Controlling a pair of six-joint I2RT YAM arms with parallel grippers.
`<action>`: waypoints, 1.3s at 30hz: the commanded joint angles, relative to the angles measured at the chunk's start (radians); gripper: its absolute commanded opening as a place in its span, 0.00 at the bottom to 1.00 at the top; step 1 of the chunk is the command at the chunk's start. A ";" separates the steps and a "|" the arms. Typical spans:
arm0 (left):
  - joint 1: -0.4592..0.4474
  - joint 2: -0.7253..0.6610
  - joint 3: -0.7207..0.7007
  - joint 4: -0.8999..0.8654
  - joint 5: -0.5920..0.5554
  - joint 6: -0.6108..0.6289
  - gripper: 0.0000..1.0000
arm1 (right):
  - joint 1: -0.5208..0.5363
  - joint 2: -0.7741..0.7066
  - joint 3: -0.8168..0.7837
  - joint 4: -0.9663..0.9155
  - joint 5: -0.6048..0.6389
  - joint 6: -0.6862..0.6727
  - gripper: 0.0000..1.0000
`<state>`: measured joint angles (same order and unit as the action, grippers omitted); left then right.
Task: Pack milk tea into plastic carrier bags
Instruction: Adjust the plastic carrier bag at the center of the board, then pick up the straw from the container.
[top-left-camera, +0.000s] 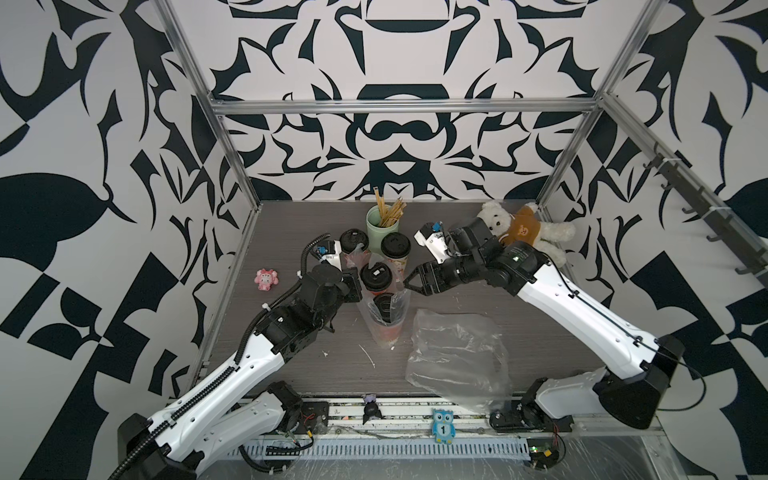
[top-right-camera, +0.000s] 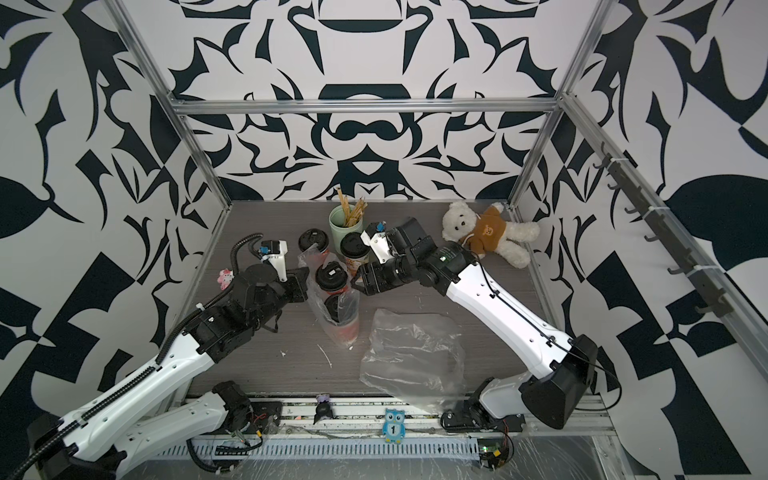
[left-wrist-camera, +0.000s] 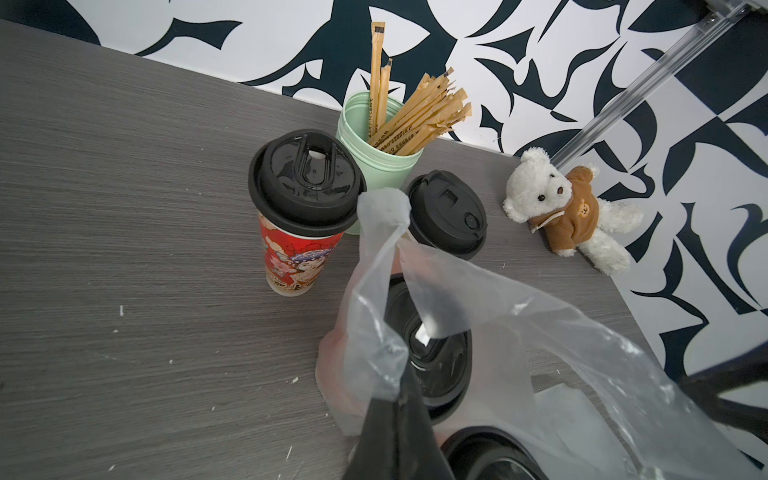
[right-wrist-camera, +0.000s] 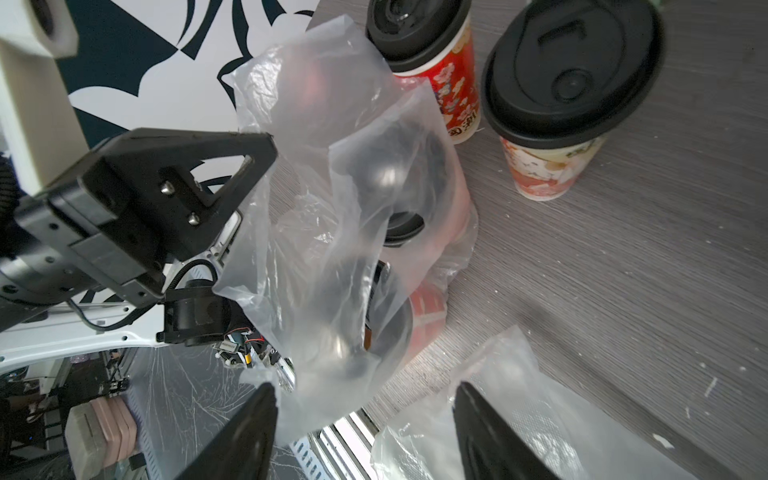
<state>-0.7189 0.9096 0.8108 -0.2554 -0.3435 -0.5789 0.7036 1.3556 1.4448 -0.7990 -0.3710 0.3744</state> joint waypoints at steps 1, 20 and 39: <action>0.006 0.005 -0.011 0.036 0.016 -0.001 0.00 | -0.017 -0.094 0.044 -0.080 0.090 -0.015 0.78; 0.007 -0.003 -0.034 0.064 0.041 -0.006 0.00 | -0.033 -0.140 -0.341 -0.246 0.177 0.175 0.07; 0.007 0.011 -0.062 0.091 0.041 -0.035 0.00 | -0.159 0.180 -0.525 0.064 0.087 0.217 0.00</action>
<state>-0.7170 0.9176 0.7601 -0.1818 -0.3054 -0.6033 0.5713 1.5192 0.9058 -0.8082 -0.2775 0.5739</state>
